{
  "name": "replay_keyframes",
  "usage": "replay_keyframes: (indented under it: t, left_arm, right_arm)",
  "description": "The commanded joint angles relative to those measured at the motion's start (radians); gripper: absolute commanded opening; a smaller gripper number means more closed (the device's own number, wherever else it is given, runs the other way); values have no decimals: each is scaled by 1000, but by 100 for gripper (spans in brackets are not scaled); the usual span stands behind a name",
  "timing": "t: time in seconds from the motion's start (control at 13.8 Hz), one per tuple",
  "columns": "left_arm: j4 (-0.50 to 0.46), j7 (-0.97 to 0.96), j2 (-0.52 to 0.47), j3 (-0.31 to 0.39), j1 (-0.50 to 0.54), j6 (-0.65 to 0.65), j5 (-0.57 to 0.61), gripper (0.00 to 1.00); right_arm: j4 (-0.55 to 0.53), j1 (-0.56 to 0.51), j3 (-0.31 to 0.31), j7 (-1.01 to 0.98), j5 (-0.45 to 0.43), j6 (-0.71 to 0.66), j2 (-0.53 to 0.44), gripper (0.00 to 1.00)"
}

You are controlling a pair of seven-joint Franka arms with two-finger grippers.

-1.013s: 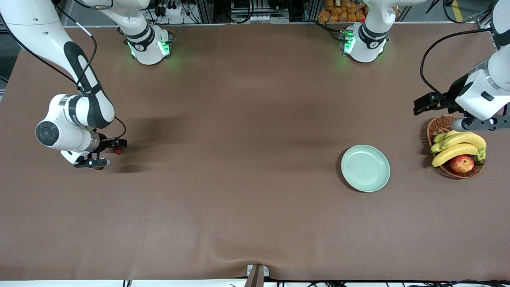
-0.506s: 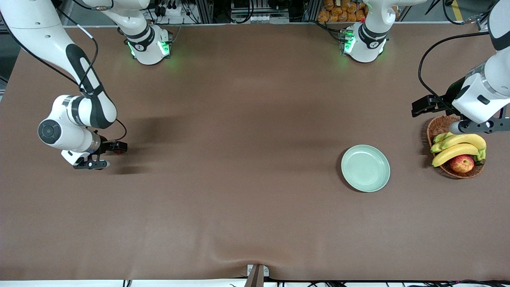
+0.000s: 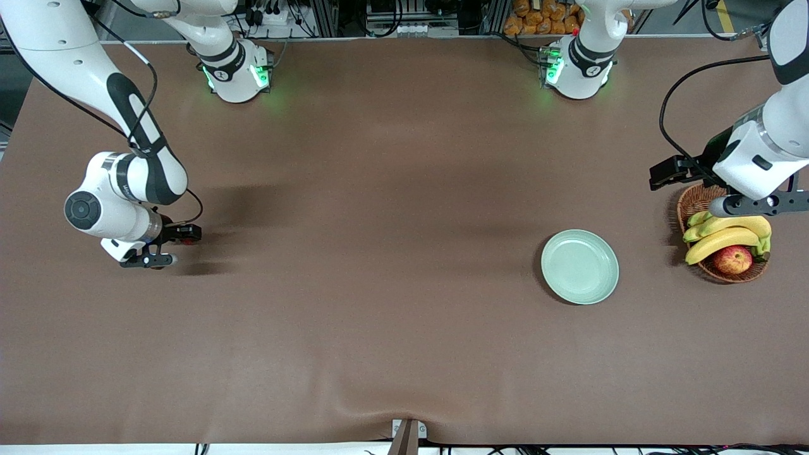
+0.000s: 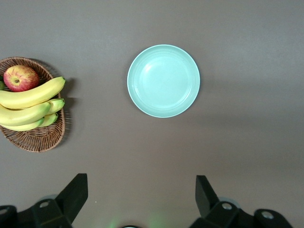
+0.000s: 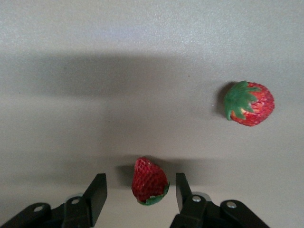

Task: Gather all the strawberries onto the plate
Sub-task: 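Reach the right gripper down and grasp a red strawberry, then carry the strawberry to mid-table with the right gripper and release it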

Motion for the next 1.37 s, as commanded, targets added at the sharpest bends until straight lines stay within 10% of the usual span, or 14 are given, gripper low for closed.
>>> replay_keyframes:
  t: [0.0,0.29,0.72,1.3]
  left_arm:
    - [1,-31,-2,-6,-8,10,2,100]
    - [1,-30,-3,-19,-14,64,26,100]
    - [0,-31,17,-19,-4,133,22,100]
    - [-2,-42,44,-20,-8,136,11,100]
  right_arm:
    - [-12,-19,12,-9,-9,14,-2,43]
    - [-12,-21,12,-9,-6,10,-2,0]
    - [90,44,21,-12,-6,-151,-21,0]
    - [337,67,288,-93,110,-234,-18,0]
